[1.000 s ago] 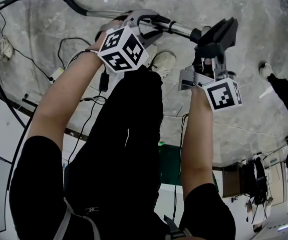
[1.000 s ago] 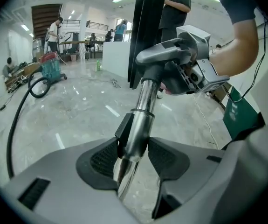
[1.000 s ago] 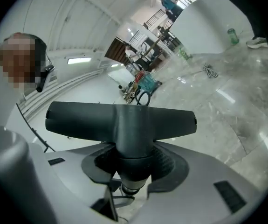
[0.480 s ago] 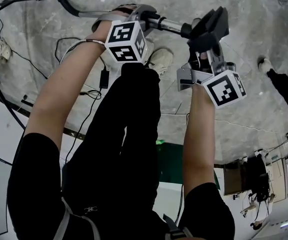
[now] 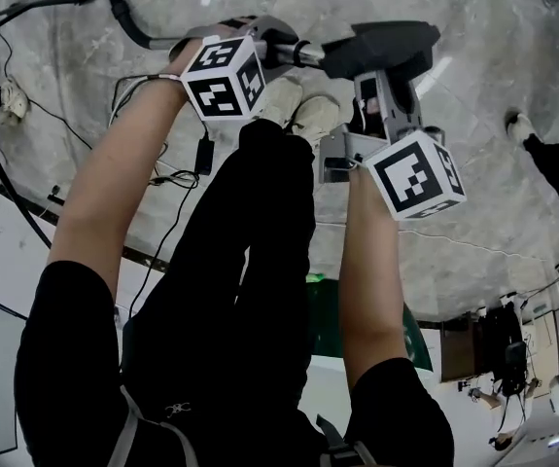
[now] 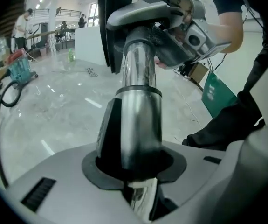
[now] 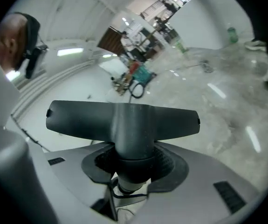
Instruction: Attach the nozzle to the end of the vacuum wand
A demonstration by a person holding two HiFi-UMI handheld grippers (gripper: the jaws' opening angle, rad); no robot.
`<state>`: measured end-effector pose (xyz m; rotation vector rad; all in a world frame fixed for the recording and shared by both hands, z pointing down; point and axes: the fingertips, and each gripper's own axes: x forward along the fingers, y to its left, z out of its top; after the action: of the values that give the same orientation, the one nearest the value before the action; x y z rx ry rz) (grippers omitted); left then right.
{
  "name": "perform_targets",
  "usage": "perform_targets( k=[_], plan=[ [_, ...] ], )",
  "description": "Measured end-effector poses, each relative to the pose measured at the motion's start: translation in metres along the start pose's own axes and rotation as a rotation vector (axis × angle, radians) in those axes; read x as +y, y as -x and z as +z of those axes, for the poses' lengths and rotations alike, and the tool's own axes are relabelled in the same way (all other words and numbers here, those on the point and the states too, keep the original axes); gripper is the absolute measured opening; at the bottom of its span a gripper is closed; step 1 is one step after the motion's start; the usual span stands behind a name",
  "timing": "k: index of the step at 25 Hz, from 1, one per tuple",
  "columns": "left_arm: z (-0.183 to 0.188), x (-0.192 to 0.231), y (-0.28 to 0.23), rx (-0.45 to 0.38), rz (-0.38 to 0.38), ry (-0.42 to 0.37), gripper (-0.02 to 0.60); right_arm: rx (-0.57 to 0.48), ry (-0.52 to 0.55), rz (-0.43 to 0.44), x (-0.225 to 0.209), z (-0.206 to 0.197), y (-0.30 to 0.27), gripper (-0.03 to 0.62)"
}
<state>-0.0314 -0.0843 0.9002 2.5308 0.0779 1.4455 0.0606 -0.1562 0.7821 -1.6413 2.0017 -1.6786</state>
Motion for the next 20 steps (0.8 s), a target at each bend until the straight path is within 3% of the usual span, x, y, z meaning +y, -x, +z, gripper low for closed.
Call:
perform_targets(
  k=[2, 3, 4, 5, 8, 9, 11, 13, 17, 18, 20],
  plan=[
    [-0.002, -0.004, -0.006, 0.024, -0.019, -0.008, 0.146, 0.041, -0.059, -0.181, -0.017, -0.004, -0.002, 0.175],
    [-0.002, -0.004, -0.007, 0.028, -0.024, -0.008, 0.146, 0.05, -0.06, -0.198, -0.018, -0.004, -0.003, 0.175],
    [0.0, -0.004, -0.006, 0.02, -0.027, -0.004, 0.146, 0.048, -0.036, -0.156, -0.013, -0.001, -0.004, 0.175],
    [0.004, -0.003, -0.002, 0.001, -0.036, -0.001, 0.146, 0.036, 0.006, -0.057, -0.002, 0.002, -0.005, 0.175],
    [0.024, -0.006, 0.016, -0.073, -0.083, -0.009, 0.141, -0.003, 0.118, 0.383, 0.037, 0.009, 0.002, 0.17],
    [0.029, -0.008, 0.019, -0.09, -0.096, -0.009, 0.141, 0.014, 0.14, 0.485, 0.043, 0.01, 0.006, 0.17],
    [0.035, -0.012, 0.022, -0.115, -0.114, 0.006, 0.141, 0.045, 0.138, 0.562, 0.043, 0.012, 0.009, 0.17],
    [0.039, -0.009, 0.02, -0.128, -0.105, 0.04, 0.141, 0.015, 0.084, 0.476, 0.031, 0.019, 0.005, 0.167],
    [0.047, -0.005, 0.007, -0.148, -0.099, 0.065, 0.141, -0.076, -0.022, 0.095, -0.002, 0.029, 0.002, 0.163],
    [0.048, -0.004, 0.006, -0.155, -0.099, 0.063, 0.141, -0.093, -0.024, 0.074, -0.002, 0.03, 0.003, 0.164],
    [0.049, -0.003, 0.008, -0.16, -0.093, 0.06, 0.141, -0.127, 0.01, 0.168, 0.007, 0.031, 0.002, 0.164]
  ],
)
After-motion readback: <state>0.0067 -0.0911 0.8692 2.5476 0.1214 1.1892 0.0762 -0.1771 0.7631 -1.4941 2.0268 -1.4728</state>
